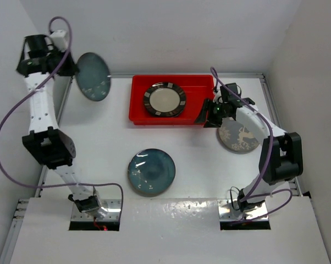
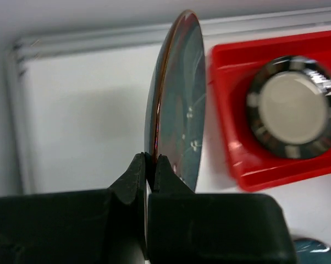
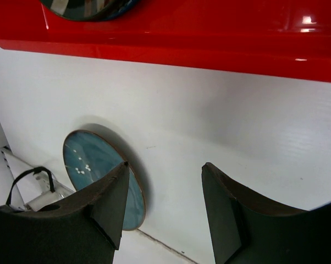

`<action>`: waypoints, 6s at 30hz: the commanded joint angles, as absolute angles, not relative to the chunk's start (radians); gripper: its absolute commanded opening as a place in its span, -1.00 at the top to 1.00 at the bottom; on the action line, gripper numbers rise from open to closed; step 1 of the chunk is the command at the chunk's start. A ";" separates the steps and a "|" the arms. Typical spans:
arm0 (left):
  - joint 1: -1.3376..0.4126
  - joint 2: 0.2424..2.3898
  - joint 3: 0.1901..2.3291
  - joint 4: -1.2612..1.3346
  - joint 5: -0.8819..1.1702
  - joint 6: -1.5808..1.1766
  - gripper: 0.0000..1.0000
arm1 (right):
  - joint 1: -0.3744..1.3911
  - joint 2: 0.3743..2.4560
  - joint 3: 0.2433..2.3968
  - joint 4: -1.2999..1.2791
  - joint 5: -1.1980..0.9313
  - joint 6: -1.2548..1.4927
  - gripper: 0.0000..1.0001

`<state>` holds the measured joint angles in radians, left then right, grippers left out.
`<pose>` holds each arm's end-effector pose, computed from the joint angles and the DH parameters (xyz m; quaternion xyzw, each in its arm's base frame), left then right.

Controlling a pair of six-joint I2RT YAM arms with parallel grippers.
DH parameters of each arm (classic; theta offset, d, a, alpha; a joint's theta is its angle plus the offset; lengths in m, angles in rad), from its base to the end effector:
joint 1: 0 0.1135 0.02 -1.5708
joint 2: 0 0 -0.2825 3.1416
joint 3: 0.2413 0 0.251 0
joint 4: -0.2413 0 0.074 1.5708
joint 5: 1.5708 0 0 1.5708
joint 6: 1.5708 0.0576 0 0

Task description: Place the plates into the plastic bin on the countertop

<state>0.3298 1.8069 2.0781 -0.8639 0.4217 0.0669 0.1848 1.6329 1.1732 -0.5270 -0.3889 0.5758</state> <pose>0.3954 0.1104 0.4405 -0.0157 0.8687 -0.0906 0.4868 0.3428 0.0863 0.2349 0.1280 0.9325 0.2767 0.1936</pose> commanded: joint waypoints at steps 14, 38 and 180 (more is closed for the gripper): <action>-0.167 2.088 2.269 -0.485 0.446 -0.227 1.00 | 0.195 1.569 1.100 -0.495 -0.403 0.581 -0.11; -0.135 2.278 1.993 -0.463 0.503 -0.282 0.45 | 0.244 1.569 1.074 -0.514 -0.411 0.603 -0.11; 0.348 1.759 1.746 -0.730 0.612 -0.034 -0.18 | 0.216 2.001 1.754 -0.629 0.057 0.552 0.06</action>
<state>0.3561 1.7699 1.7287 -0.7265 0.6376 -0.0563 0.2428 2.1853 1.8507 -0.6758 0.0727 0.5903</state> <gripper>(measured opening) 0.590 0.396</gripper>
